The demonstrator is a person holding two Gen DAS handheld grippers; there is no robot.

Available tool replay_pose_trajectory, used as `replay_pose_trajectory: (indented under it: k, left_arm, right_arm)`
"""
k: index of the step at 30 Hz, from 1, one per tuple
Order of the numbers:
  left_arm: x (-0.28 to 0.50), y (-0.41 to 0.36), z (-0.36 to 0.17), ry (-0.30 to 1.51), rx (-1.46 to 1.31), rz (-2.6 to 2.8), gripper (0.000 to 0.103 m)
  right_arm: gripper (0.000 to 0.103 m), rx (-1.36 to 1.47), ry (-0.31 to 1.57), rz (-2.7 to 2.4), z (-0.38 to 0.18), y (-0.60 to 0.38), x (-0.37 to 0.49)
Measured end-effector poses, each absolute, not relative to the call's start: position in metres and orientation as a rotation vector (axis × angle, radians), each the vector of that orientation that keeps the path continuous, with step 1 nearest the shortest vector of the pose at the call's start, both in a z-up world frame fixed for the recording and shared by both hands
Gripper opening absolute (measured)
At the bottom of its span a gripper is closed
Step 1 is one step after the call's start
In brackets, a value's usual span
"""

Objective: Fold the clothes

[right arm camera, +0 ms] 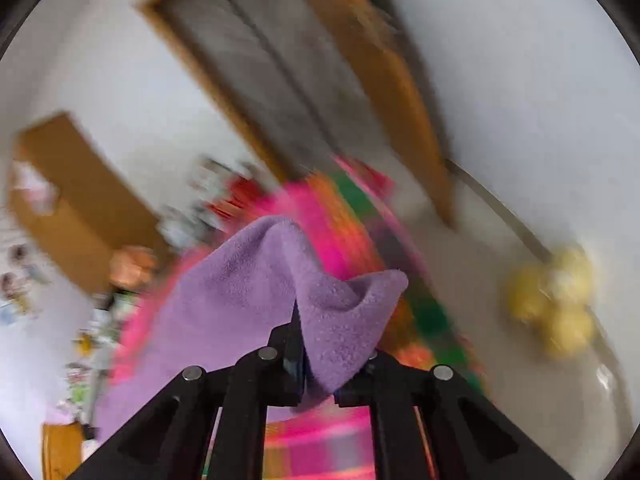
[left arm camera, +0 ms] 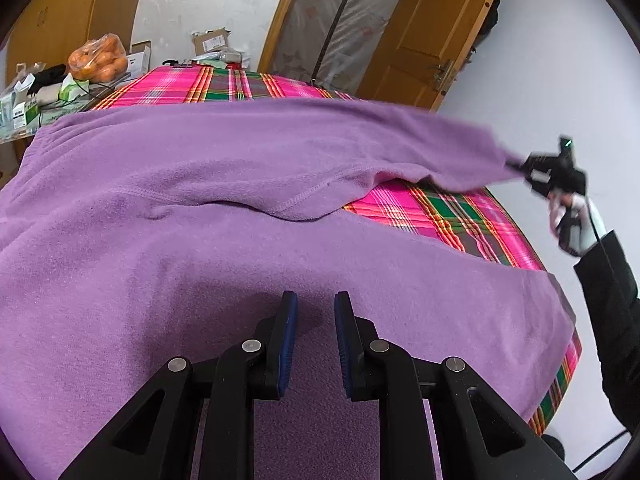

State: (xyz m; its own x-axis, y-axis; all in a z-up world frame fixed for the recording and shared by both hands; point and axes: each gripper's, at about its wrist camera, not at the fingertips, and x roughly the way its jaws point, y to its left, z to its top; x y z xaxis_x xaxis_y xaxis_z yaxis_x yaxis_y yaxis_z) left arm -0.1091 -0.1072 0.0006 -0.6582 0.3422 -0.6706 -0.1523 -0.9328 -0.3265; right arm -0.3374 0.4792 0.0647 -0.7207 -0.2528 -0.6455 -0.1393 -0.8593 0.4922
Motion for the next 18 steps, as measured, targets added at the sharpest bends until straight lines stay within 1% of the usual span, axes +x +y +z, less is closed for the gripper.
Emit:
replay_pose_trajectory:
  k: [1,3,7,9,10,11,13,14,16,18]
  left_arm:
    - [-0.109,-0.108,0.001,-0.353,-1.130,2.609,0.019]
    - [-0.109,-0.108,0.000,-0.356,-1.132,2.605,0.019]
    - [-0.109,-0.109,0.000,-0.361,-1.133,2.600,0.019]
    - [-0.109,-0.109,0.000,-0.360,-1.134,2.600,0.019]
    - [-0.109,-0.109,0.000,-0.360,-1.134,2.599,0.019]
    - [-0.109,-0.109,0.000,-0.362,-1.135,2.598,0.019]
    - [-0.109,-0.109,0.000,-0.362,-1.134,2.597,0.019]
    - [-0.109,-0.109,0.000,-0.363,-1.134,2.597,0.019]
    - [-0.109,-0.108,0.000,-0.362,-1.134,2.595,0.019]
    - [-0.110,-0.108,0.000,-0.365,-1.134,2.593,0.019]
  right_arm:
    - [0.013,1.214,-0.824,-2.745,0.052,0.486,-0.341]
    - [0.014,1.250,-0.839,-2.751,0.038,0.495,-0.345]
    - [0.014,1.254,-0.796,-2.756,0.039,0.494,-0.355]
    - [0.019,1.224,-0.768,-2.761,0.043,0.492,-0.358]
    - [0.023,1.197,-0.753,-2.771,0.047,0.490,-0.359]
    - [0.024,1.169,-0.749,-2.782,0.050,0.490,-0.357]
    - [0.023,1.085,-0.758,-2.796,0.060,0.491,-0.351]
    - [0.018,1.019,-0.763,-2.798,0.066,0.492,-0.347]
    - [0.012,0.877,-0.762,-2.801,0.077,0.493,-0.337]
    - [0.011,0.885,-0.774,-2.819,0.077,0.498,-0.335]
